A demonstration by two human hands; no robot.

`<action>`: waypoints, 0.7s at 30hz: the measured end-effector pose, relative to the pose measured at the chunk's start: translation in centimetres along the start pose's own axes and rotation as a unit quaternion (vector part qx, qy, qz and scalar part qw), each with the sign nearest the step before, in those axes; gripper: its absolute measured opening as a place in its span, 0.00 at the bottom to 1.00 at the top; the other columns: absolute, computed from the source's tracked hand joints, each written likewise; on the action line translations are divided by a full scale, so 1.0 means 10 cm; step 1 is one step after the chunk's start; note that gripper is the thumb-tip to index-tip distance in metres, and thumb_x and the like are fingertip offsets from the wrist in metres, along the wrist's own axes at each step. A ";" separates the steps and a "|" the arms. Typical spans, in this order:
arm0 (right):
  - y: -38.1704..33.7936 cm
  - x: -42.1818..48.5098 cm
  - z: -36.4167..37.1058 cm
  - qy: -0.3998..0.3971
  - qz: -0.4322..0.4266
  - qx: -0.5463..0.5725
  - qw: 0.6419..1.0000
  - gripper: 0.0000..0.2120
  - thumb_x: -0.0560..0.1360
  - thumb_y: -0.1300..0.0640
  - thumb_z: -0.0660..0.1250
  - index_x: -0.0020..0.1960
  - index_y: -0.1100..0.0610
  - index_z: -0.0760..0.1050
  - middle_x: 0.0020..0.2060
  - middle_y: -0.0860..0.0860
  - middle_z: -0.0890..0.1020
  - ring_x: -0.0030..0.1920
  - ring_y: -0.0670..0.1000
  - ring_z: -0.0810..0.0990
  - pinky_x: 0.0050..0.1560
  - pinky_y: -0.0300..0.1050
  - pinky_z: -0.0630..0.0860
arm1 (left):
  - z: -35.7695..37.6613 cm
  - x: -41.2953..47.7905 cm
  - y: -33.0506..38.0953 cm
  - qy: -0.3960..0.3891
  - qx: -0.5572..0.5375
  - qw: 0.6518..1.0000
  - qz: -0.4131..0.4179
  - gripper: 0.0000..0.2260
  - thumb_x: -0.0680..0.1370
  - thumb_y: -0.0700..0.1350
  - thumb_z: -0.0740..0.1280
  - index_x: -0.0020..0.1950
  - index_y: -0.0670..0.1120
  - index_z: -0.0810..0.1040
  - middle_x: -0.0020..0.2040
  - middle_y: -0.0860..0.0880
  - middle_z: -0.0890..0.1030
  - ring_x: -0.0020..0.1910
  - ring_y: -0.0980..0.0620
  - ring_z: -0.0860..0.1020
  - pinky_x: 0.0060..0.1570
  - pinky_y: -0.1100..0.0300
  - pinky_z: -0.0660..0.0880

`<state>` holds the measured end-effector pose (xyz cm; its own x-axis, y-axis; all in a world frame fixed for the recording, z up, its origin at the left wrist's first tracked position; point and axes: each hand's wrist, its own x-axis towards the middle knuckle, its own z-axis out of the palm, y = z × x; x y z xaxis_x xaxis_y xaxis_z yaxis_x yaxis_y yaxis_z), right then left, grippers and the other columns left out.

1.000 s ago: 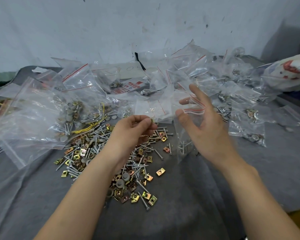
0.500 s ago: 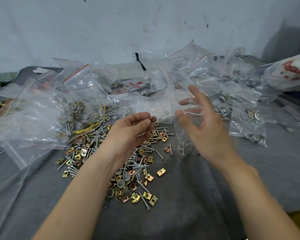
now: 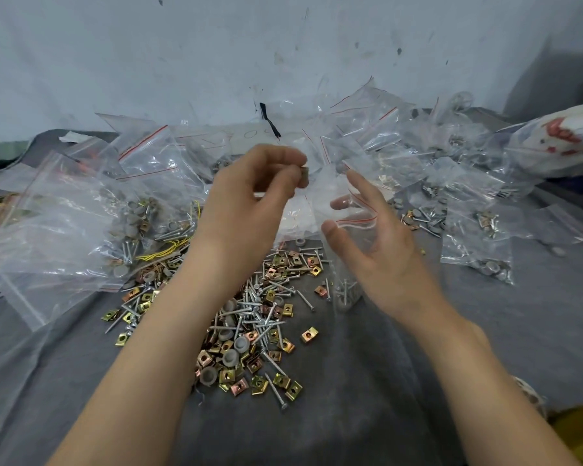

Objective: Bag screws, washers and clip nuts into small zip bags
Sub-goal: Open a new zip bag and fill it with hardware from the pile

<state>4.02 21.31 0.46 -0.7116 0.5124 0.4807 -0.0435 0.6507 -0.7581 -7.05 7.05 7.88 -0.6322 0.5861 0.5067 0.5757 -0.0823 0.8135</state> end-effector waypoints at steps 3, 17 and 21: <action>0.00 0.00 0.02 -0.002 -0.005 -0.001 1.000 0.34 0.76 0.33 0.63 0.78 0.41 0.59 0.58 0.31 0.76 0.66 0.38 0.73 0.62 0.36 0.68 | 0.08 0.01 0.07 -0.042 0.091 0.993 0.067 0.08 0.81 0.44 0.66 0.52 0.56 0.81 0.44 0.61 0.83 0.47 0.63 0.80 0.44 0.70 0.73; -0.01 -0.01 -0.03 0.008 0.008 0.009 1.000 0.34 0.74 0.31 0.63 0.77 0.38 0.58 0.67 0.43 0.76 0.69 0.43 0.74 0.70 0.54 0.72 | 0.02 -0.06 -0.40 -0.106 0.214 0.970 -0.037 0.11 0.82 0.51 0.62 0.63 0.54 0.77 0.47 0.63 0.78 0.48 0.68 0.76 0.41 0.76 0.69; 0.01 -0.01 -0.07 0.017 0.008 0.004 1.000 0.34 0.74 0.32 0.62 0.77 0.39 0.59 0.65 0.39 0.78 0.68 0.40 0.73 0.70 0.45 0.70 | 0.05 -0.20 -0.61 -0.200 0.306 0.927 -0.077 0.13 0.83 0.51 0.61 0.65 0.51 0.76 0.56 0.54 0.81 0.53 0.55 0.79 0.53 0.59 0.76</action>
<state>4.55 21.70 0.62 -0.6880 0.5420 0.4825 -0.0375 0.6375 -0.7695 -9.02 6.81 1.75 -0.5592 0.8153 0.1506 0.7583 0.4295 0.4904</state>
